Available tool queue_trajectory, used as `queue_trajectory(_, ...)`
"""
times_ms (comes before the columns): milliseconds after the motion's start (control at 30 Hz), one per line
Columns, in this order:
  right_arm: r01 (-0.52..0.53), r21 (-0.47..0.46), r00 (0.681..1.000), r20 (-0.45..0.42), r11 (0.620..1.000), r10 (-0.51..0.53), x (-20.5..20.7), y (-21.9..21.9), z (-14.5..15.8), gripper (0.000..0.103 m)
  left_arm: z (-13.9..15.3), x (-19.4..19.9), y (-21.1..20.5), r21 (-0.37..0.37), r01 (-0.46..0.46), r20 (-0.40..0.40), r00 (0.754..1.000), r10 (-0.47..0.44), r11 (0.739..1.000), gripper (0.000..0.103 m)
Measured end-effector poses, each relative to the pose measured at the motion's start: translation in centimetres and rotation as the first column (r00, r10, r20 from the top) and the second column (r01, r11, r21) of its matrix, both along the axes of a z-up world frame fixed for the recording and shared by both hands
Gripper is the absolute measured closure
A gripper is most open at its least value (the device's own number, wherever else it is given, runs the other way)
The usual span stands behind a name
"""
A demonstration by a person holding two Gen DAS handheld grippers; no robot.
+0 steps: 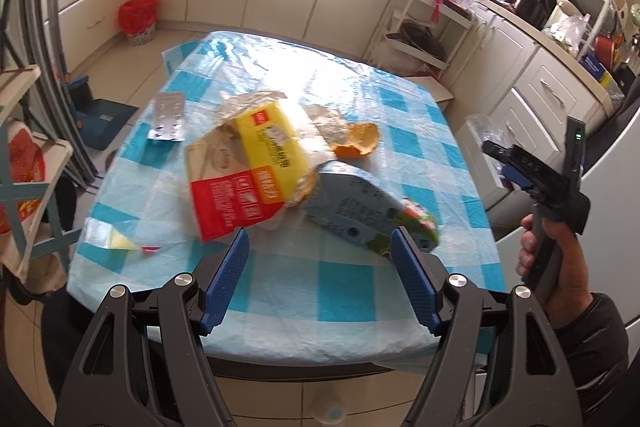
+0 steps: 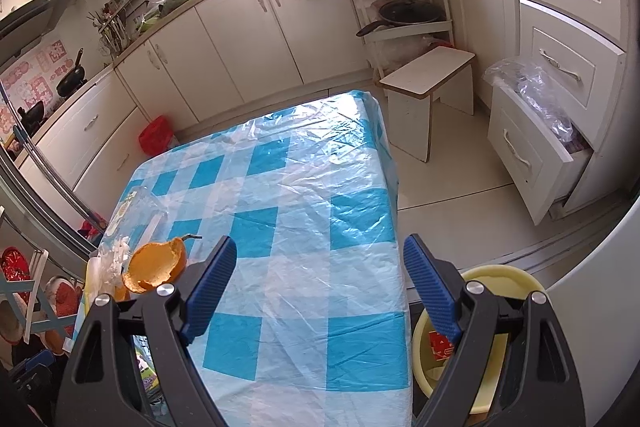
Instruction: Collect trash
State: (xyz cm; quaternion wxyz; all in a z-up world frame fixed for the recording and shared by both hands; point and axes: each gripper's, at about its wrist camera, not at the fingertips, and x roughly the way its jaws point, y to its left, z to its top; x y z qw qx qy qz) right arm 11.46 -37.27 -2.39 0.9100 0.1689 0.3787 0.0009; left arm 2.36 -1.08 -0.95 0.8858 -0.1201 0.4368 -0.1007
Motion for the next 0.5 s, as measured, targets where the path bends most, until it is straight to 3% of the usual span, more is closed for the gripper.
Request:
queue_trajectory(233, -0.034, 0.022, 0.999, -0.009, 0.999, 0.035, 0.4, 0.9, -0.3, 0.021, -1.1, 0.8, 2.4, 0.047, -0.062, -0.004, 0.998, 0.062, 0.997, 0.033)
queue_trajectory(500, -0.131, 0.080, 0.989, -0.064, 0.988, 0.136, 2.0, 3.7, -1.9, 0.021, -1.8, 2.7, 1.3, 0.204, -0.021, 0.039, 0.999, 0.013, 0.979, 0.026)
